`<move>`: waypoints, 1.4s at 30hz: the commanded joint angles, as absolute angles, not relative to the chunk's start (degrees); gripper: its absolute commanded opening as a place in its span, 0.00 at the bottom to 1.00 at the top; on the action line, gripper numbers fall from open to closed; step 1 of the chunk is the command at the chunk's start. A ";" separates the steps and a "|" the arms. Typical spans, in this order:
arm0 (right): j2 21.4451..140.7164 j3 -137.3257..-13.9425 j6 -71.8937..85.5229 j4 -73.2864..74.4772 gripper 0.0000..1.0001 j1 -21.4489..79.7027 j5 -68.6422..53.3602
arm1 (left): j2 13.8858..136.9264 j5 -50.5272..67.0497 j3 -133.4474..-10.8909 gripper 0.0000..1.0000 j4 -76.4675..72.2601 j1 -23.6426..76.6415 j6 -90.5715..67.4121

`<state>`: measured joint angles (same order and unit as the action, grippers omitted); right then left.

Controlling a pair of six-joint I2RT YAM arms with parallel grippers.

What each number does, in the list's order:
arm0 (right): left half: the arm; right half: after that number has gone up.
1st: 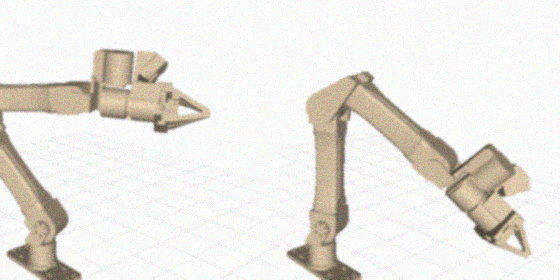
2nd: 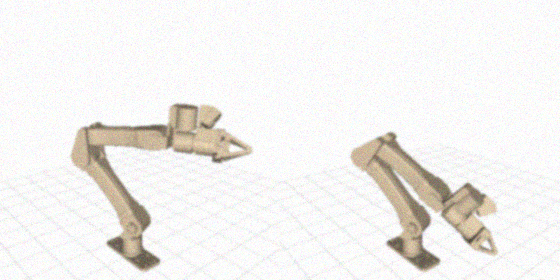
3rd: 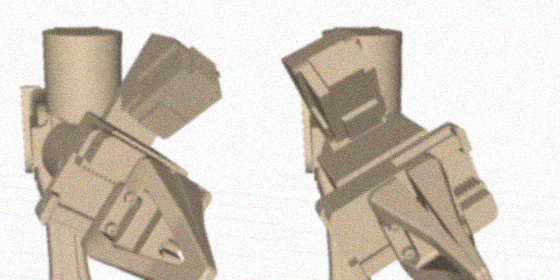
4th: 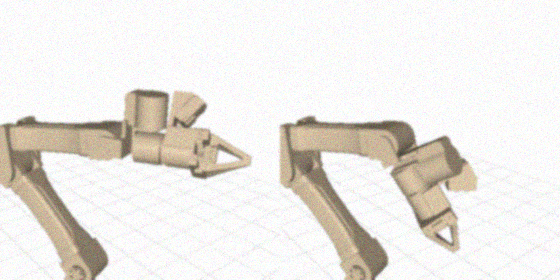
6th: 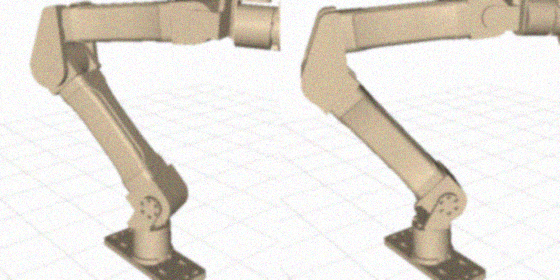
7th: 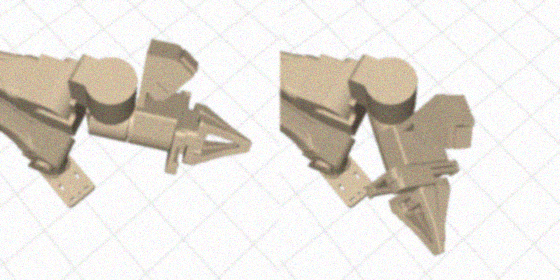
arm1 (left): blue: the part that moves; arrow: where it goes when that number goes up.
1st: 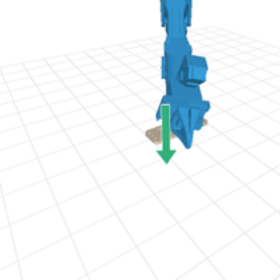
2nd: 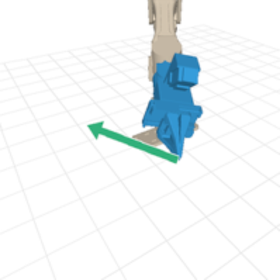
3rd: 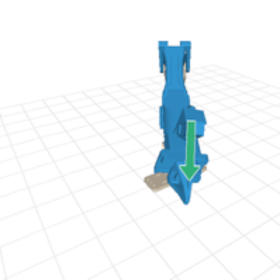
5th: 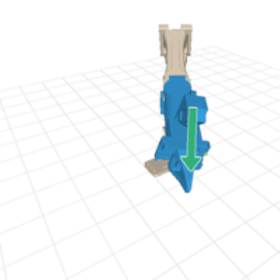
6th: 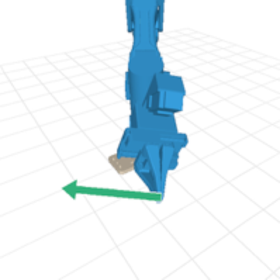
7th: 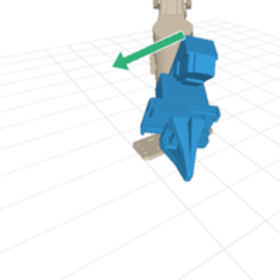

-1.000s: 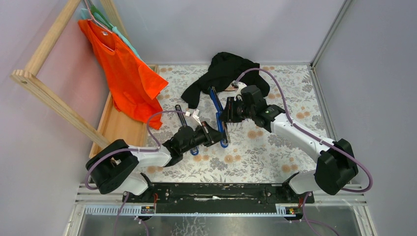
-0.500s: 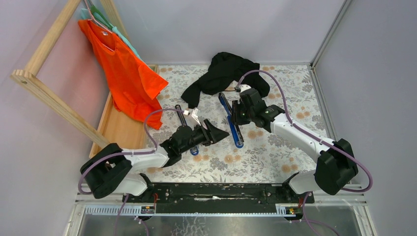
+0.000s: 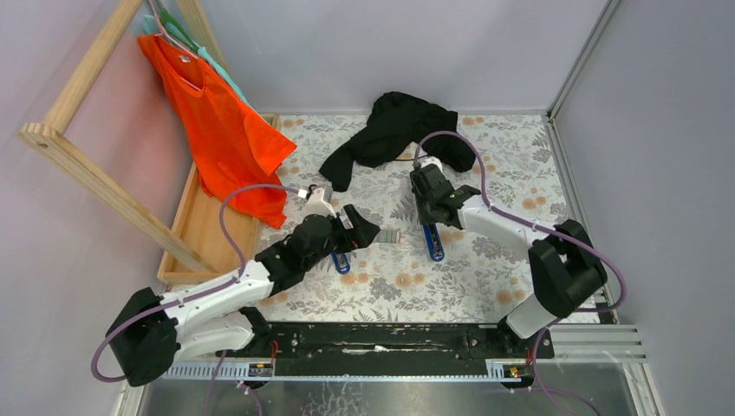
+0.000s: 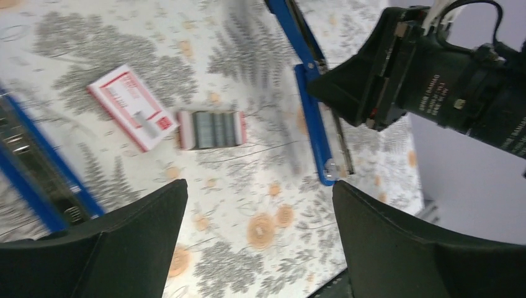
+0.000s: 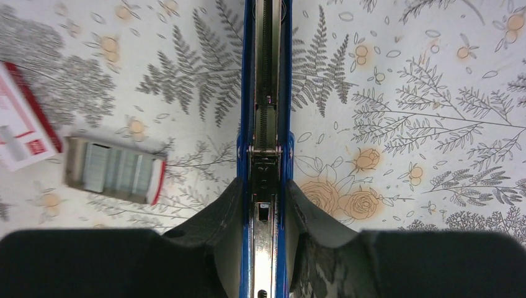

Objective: Load the staples into the stapler

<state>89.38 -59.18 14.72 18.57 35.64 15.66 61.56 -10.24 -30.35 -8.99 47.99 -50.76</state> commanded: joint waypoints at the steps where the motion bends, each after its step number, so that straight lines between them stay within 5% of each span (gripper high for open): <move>1: 91.43 -59.81 13.16 13.57 0.00 35.74 19.59 | 59.33 -17.49 -31.29 0.94 3.13 46.92 -47.25; 9: 95.71 -58.72 12.64 12.46 0.04 34.90 19.38 | 58.84 -17.52 -29.21 0.97 5.46 42.56 -47.07; 24: 92.18 -59.60 12.27 15.57 0.55 35.05 15.65 | 64.99 -16.74 -29.12 0.96 5.24 38.60 -45.37; 42: 92.21 -59.44 15.36 9.86 0.55 38.67 3.02 | 78.27 -14.87 -32.96 0.87 1.90 37.80 -45.09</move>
<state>91.88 -58.22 14.46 12.56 38.15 5.28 75.16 -15.46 -30.44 4.93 38.17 -46.09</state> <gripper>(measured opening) 0.553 0.902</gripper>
